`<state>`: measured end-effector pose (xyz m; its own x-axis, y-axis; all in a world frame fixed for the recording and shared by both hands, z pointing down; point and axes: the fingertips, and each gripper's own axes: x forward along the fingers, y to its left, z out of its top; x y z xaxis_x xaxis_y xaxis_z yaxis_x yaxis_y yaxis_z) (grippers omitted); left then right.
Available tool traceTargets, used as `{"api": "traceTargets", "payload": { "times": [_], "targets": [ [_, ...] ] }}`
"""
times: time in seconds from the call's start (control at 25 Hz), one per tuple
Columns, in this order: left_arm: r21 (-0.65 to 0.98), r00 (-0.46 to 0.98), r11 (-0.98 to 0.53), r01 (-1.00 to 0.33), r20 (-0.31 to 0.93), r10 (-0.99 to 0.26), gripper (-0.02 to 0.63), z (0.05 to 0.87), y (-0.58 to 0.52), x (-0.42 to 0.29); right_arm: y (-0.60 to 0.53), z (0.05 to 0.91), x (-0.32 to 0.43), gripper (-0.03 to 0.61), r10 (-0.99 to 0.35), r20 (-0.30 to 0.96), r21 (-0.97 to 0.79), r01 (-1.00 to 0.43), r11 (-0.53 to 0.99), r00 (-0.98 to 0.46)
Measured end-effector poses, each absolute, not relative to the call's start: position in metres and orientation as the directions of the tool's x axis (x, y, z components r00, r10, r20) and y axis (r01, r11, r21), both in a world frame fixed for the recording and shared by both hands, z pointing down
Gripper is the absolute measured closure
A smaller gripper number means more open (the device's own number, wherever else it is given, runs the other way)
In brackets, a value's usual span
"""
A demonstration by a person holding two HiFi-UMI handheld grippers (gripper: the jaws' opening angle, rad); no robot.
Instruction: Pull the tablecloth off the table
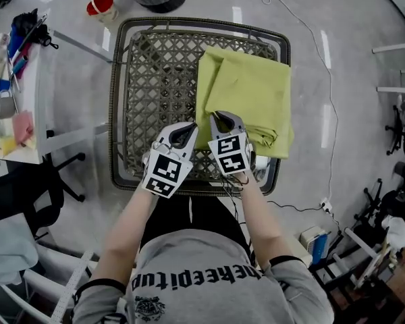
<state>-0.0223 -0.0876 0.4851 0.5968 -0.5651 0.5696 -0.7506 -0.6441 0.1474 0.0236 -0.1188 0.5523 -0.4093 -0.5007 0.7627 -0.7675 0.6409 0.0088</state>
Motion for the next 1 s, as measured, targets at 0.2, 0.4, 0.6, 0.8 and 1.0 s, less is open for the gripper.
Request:
{"api": "traceTargets", "payload": {
  "times": [0.2, 0.4, 0.6, 0.8, 1.0],
  "targets": [
    [0.157, 0.614, -0.664, -0.731, 0.576, -0.539, 0.598, 0.493, -0.088, -0.022, -0.127, 0.544, 0.036, 0.560, -0.535, 0.728, -0.059, -0.818, 0.572, -0.428],
    [0.162, 0.635, -0.685, -0.711, 0.567, -0.525, 0.598, 0.492, -0.091, -0.014, -0.147, 0.505, 0.067, 0.560, -0.641, 0.660, -0.063, -0.878, 0.474, -0.393],
    [0.161, 0.654, -0.702, -0.694, 0.549, -0.521, 0.598, 0.484, -0.097, -0.002, -0.180, 0.472, 0.125, 0.561, -0.739, 0.608, -0.019, -0.936, 0.352, -0.290],
    [0.152, 0.660, -0.711, -0.686, 0.542, -0.521, 0.598, 0.479, -0.099, 0.003, -0.213, 0.456, 0.177, 0.560, -0.787, 0.589, 0.031, -0.968, 0.250, -0.184],
    [0.152, 0.651, -0.705, -0.693, 0.551, -0.522, 0.598, 0.480, -0.100, -0.001, -0.238, 0.456, 0.204, 0.560, -0.792, 0.595, 0.040, -0.980, 0.196, -0.134]
  ]
}}
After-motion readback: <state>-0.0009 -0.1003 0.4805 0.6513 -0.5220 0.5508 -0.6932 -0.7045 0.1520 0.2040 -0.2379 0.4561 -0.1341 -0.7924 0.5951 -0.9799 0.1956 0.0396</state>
